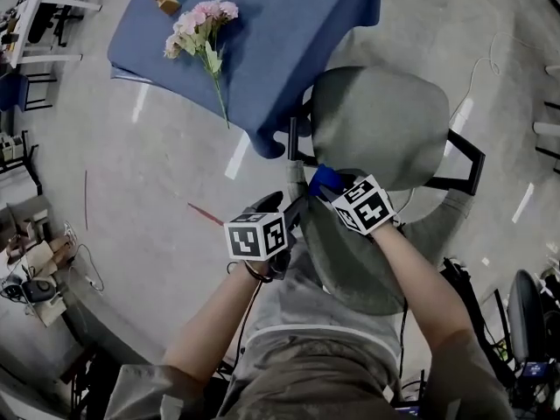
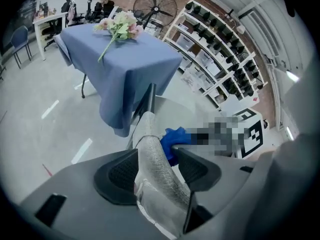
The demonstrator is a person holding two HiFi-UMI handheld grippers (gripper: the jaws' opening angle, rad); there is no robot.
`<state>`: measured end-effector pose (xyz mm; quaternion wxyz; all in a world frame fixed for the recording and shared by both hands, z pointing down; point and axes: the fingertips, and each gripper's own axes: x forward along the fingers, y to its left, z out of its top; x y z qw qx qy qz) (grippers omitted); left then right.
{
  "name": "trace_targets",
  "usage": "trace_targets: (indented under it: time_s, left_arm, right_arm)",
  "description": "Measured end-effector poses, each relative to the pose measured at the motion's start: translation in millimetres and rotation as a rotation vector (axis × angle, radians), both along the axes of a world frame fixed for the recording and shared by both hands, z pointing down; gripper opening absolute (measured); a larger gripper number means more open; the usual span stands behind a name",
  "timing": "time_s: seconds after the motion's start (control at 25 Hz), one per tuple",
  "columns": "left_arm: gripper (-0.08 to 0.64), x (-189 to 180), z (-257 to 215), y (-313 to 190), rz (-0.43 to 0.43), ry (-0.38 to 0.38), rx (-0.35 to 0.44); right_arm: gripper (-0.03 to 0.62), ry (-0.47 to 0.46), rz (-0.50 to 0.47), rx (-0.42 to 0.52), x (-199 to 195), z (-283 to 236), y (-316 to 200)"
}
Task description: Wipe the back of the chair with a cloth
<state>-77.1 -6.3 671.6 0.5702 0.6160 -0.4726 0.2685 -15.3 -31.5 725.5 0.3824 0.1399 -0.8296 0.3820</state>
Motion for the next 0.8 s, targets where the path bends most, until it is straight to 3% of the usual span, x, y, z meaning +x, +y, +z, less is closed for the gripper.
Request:
trace_targets:
  time_s: [0.24,0.44,0.64,0.8]
  left_arm:
    - [0.201,10,15,5,0.045,0.008,-0.031]
    - [0.187,9,20,5,0.052,-0.006,-0.034]
    - [0.178,9,22,6,0.058,-0.032,-0.033]
    - [0.176,9,23,6,0.052,-0.030,-0.033]
  right_arm:
    - [0.135,0.018,-0.126,-0.083,-17,28,43]
    - [0.129,0.074,-0.184,-0.195,9,44,78]
    - [0.124,0.262,-0.369,-0.241,70,48,108]
    - [0.123,0.475,-0.494,-0.336,155,34,130]
